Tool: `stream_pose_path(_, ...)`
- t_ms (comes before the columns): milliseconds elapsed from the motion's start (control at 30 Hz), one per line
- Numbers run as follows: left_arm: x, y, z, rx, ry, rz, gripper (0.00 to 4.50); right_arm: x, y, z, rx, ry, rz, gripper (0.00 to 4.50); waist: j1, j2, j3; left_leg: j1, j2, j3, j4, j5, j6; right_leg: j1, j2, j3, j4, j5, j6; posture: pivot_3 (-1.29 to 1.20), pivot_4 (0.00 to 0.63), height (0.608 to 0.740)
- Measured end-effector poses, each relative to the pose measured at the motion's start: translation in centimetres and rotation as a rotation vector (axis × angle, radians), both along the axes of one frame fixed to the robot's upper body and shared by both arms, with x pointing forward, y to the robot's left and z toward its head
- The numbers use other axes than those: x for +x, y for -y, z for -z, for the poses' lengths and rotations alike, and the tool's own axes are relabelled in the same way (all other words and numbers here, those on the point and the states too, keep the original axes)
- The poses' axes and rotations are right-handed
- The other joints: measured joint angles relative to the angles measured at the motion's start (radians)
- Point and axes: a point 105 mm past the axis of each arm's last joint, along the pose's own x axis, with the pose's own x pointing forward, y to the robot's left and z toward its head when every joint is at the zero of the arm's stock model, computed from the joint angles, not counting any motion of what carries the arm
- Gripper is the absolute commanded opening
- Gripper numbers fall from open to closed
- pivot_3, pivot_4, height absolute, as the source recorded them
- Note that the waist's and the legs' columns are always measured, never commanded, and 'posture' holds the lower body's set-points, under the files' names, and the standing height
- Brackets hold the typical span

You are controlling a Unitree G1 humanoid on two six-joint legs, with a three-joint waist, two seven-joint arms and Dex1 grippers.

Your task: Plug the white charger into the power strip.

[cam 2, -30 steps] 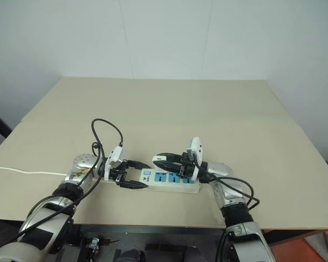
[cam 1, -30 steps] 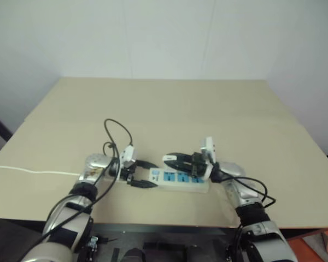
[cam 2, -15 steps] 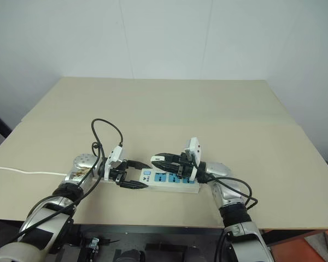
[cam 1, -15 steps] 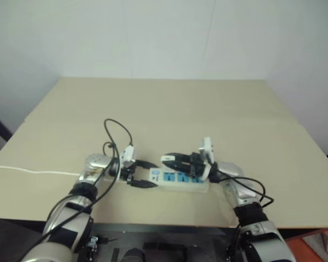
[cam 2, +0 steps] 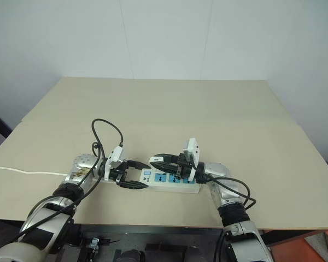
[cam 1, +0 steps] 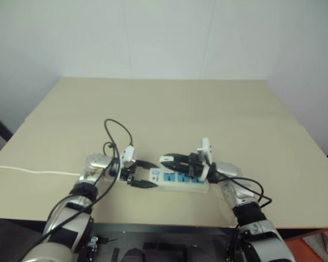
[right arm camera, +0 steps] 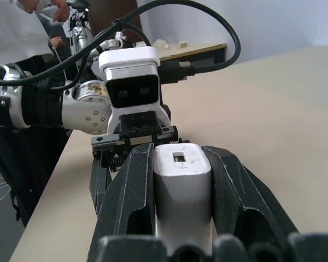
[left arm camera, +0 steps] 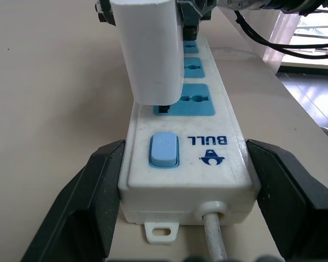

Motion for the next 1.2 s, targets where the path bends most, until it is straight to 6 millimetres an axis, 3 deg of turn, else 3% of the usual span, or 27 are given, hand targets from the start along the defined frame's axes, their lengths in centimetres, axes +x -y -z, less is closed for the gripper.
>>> stream_pose_path(1200,-0.1,0.6,0.3,-0.008,-0.006,0.005,3.21,-0.2,1.8,0.4,-0.079,0.046,-0.052,1.11,0.007,0.0,0.0,0.011,0.0,0.0,-0.002,0.0,0.0,0.014,0.0,-0.001,-0.007,0.0,0.0,0.0,0.15,0.74)
